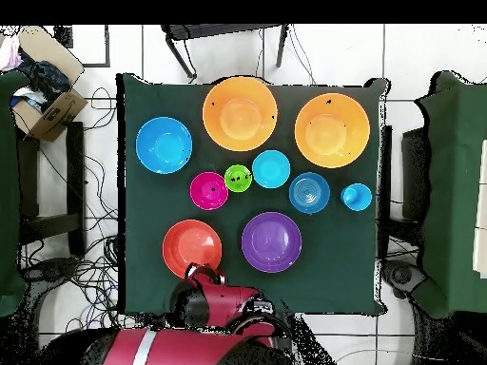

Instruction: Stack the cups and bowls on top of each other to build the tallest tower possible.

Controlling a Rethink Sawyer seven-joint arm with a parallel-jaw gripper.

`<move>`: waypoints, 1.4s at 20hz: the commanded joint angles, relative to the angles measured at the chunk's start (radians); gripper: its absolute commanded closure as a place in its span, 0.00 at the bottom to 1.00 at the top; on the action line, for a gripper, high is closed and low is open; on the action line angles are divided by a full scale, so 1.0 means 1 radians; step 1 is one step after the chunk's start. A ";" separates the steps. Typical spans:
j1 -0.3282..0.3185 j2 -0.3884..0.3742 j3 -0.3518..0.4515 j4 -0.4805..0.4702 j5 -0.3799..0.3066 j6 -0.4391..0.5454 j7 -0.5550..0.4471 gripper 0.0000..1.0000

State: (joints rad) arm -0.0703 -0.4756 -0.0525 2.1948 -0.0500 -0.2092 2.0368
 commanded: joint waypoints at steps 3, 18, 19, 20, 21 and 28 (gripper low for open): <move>0.003 -0.075 0.100 -0.068 0.028 0.185 0.098 1.00; -0.009 -0.205 0.122 -0.106 0.032 0.361 0.076 1.00; -0.011 -0.210 0.126 -0.105 0.032 0.367 0.077 1.00; -0.011 -0.217 0.126 -0.105 0.034 0.377 0.079 1.00; -0.011 -0.221 0.127 -0.105 0.035 0.385 0.080 1.00; -0.016 -0.246 0.141 -0.107 0.033 0.423 0.081 1.00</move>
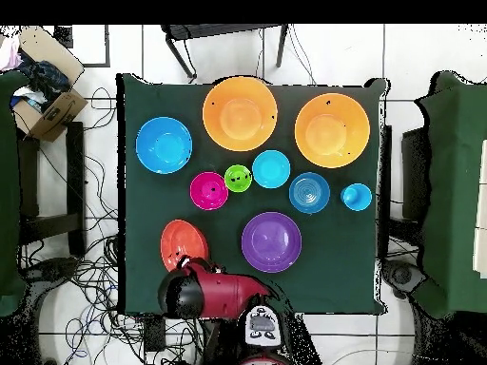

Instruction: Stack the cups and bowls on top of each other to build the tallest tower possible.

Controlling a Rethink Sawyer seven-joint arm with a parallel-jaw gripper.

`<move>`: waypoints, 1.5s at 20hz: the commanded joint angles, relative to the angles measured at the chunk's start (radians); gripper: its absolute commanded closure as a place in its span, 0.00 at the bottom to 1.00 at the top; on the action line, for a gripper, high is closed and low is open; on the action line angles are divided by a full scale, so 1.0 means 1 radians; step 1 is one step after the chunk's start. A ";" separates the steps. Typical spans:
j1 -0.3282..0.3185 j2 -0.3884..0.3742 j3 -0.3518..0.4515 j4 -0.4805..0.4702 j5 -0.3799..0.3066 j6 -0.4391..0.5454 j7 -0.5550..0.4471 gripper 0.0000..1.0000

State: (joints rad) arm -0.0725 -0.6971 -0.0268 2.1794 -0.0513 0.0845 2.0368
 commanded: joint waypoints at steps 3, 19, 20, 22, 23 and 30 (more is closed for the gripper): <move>-0.023 -0.045 0.127 -0.094 0.036 0.163 0.073 1.00; -0.072 -0.126 0.188 -0.206 0.031 0.371 0.013 1.00; -0.079 -0.128 0.195 -0.219 0.029 0.388 0.004 1.00; -0.093 -0.130 0.208 -0.240 0.032 0.420 -0.005 1.00; -0.098 -0.126 0.210 -0.261 0.027 0.429 -0.011 1.00; -0.105 -0.086 0.210 -0.413 -0.010 0.514 -0.033 1.00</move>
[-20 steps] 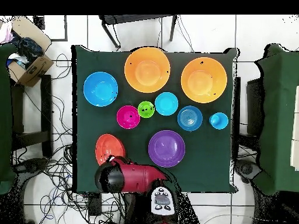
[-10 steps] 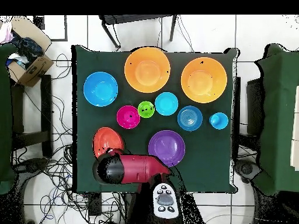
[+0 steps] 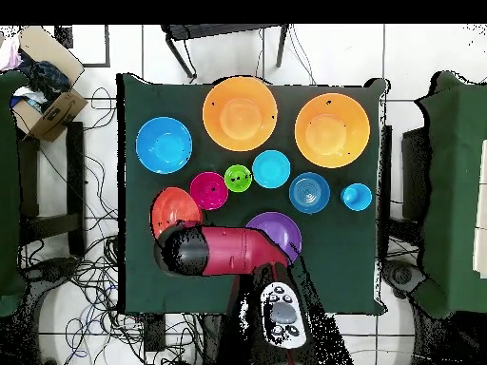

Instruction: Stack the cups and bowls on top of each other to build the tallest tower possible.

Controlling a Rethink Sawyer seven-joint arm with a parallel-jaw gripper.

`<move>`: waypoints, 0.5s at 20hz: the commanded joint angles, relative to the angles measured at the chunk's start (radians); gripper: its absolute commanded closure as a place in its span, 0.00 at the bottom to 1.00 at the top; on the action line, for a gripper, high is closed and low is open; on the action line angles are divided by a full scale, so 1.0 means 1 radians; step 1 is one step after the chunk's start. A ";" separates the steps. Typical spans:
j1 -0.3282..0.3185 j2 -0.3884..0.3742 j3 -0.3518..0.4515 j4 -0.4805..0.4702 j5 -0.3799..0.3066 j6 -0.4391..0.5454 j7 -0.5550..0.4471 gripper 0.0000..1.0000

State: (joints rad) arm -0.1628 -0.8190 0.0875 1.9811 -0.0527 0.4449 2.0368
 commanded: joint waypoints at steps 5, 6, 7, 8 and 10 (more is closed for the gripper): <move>-0.009 0.102 0.074 -0.358 -0.059 0.179 -0.056 1.00; -0.008 0.117 0.073 -0.386 -0.067 0.184 -0.064 1.00; -0.010 0.131 0.074 -0.413 -0.074 0.193 -0.074 1.00; -0.012 0.145 0.075 -0.439 -0.080 0.203 -0.085 1.00; -0.009 0.165 0.071 -0.491 -0.087 0.228 -0.092 1.00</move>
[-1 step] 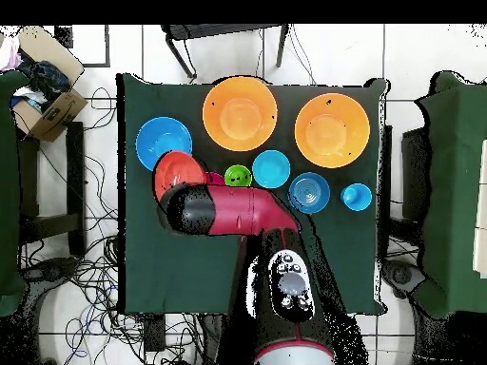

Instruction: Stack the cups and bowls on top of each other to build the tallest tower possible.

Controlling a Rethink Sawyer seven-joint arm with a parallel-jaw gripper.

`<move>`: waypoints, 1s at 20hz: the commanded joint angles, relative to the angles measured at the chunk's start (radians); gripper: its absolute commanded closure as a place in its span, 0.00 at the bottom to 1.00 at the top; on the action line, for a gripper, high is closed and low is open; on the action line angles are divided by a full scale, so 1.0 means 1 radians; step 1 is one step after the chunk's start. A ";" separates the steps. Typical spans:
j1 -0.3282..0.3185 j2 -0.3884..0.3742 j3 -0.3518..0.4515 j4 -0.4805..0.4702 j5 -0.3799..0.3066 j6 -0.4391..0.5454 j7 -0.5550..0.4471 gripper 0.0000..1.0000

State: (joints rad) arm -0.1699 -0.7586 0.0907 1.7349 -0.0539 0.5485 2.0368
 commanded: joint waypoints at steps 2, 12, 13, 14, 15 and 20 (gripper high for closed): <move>-0.001 0.130 0.066 -0.311 -0.092 0.163 -0.104 1.00; -0.032 0.199 0.086 -0.435 -0.096 0.196 -0.126 1.00; -0.044 0.204 0.092 -0.444 -0.097 0.201 -0.138 1.00; -0.052 0.209 0.095 -0.461 -0.099 0.219 -0.150 1.00; -0.058 0.210 0.095 -0.476 -0.101 0.235 -0.157 1.00; -0.079 0.261 0.092 -0.616 -0.118 0.340 -0.196 1.00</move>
State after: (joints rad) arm -0.2125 -0.5655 0.0954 1.3077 -0.1065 0.6900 2.0368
